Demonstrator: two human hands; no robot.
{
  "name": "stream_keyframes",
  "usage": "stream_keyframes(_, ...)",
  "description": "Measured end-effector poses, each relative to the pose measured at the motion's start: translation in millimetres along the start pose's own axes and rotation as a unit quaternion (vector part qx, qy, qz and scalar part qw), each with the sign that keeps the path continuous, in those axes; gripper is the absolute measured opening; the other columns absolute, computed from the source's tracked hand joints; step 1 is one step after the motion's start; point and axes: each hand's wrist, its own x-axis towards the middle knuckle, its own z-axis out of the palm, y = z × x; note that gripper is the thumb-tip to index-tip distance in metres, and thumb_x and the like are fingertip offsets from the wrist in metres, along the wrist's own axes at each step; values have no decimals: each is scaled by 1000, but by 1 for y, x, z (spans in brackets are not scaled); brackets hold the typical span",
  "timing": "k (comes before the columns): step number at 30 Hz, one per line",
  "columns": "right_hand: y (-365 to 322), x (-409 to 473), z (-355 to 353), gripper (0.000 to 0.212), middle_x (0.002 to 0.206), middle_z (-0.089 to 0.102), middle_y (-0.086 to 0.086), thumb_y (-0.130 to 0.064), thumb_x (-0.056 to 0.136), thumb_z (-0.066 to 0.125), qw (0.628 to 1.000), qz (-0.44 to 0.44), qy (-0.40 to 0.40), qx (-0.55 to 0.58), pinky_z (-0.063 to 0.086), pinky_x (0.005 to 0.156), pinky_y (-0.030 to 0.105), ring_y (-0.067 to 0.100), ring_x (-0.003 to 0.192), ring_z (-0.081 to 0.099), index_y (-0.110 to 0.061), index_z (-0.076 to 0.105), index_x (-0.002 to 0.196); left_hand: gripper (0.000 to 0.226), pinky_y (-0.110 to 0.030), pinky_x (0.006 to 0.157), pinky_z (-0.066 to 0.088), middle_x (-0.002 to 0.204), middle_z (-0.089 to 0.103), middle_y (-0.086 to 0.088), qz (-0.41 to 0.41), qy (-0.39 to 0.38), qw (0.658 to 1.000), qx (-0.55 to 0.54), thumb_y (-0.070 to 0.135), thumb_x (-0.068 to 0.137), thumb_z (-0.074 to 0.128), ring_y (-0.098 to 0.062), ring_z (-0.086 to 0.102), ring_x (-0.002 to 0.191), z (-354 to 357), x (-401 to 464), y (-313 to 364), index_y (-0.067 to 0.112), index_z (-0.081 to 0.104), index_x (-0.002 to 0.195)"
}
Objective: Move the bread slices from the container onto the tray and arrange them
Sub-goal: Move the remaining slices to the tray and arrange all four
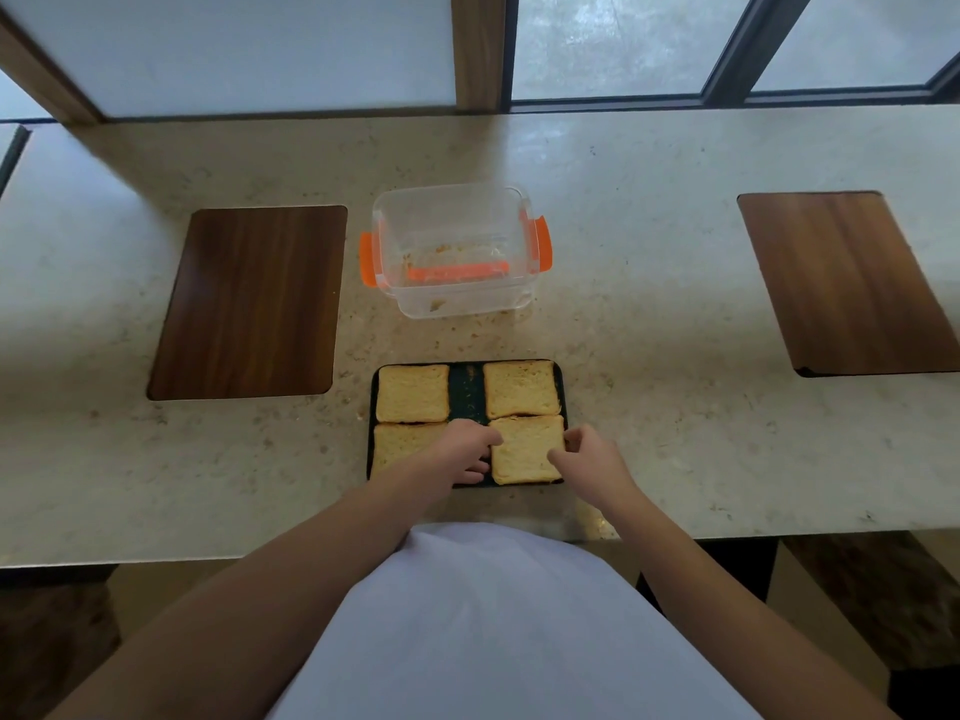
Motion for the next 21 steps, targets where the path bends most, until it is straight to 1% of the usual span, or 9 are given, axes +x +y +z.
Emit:
stream_keyframes(5, -2, -3, 1, 36, 116, 65, 19, -22, 91, 57, 1000, 0, 2, -22, 54, 89, 46, 31, 101, 64, 1, 61, 118, 43, -41, 95, 57, 124, 63, -13, -7, 8, 1000, -28, 22, 96, 59, -27, 65, 109, -3, 1, 4, 4, 55, 134)
stream_keyframes(6, -2, -3, 1, 33, 109, 67, 22, -20, 89, 56, 1000, -3, 2, -20, 55, 84, 47, 34, 96, 66, 3, 64, 111, 44, -41, 95, 57, 125, 63, -13, -8, 4, 999, -32, 22, 95, 59, -28, 65, 109, -3, 1, 4, 3, 55, 135)
stream_keyframes(7, -2, -3, 2, 27, 98, 66, 22, -19, 87, 55, 1000, -4, 0, -23, 54, 73, 46, 32, 84, 64, 3, 65, 100, 44, -41, 95, 57, 126, 63, -13, -9, 0, 999, -34, 22, 95, 59, -28, 65, 109, -3, 1, 4, 3, 55, 135)
stream_keyframes(9, 0, -3, 4, 15, 88, 56, 15, -21, 83, 54, 999, -2, -3, -40, 40, 57, 34, 18, 65, 48, -7, 55, 78, 45, -42, 93, 58, 126, 62, -13, -13, -8, 999, -38, 22, 95, 59, -27, 64, 109, -1, 0, 3, 4, 54, 136)
stream_keyframes(10, 1, -2, 4, 14, 90, 53, 10, -22, 82, 53, 999, -1, -5, -45, 35, 55, 30, 15, 63, 43, -10, 51, 74, 46, -42, 93, 58, 127, 62, -12, -13, -11, 999, -39, 22, 95, 59, -26, 64, 109, 0, 0, 2, 5, 53, 137)
stream_keyframes(15, 1, -3, 3, 14, 107, 54, 10, -27, 85, 54, 998, 2, -11, -61, 36, 56, 28, 15, 69, 47, -13, 55, 85, 51, -40, 88, 60, 130, 59, -11, -6, -21, 999, -34, 23, 94, 58, -23, 63, 109, 3, 0, 1, 8, 49, 142)
stream_keyframes(18, 3, -3, 2, 21, 120, 49, 9, -28, 89, 54, 997, -2, -20, -76, 41, 61, 29, 14, 78, 53, -14, 59, 103, 49, -41, 88, 60, 133, 57, -10, -2, -21, 999, -26, 22, 95, 58, -22, 61, 111, 3, 0, 1, 10, 49, 142)
stream_keyframes(19, 3, -3, 2, 26, 122, 50, 9, -29, 89, 54, 997, -3, -21, -76, 42, 63, 29, 14, 79, 54, -13, 60, 108, 48, -42, 88, 60, 134, 56, -10, 1, -23, 1000, -19, 22, 95, 57, -22, 61, 112, 3, -1, 0, 10, 50, 141)
stream_keyframes(21, 3, -2, 2, 27, 120, 54, 10, -29, 87, 55, 997, -4, -20, -73, 42, 61, 29, 14, 77, 54, -11, 61, 106, 44, -42, 90, 60, 134, 56, -10, 12, -30, 999, -5, 22, 96, 57, -23, 60, 113, 2, -1, -1, 11, 52, 139)
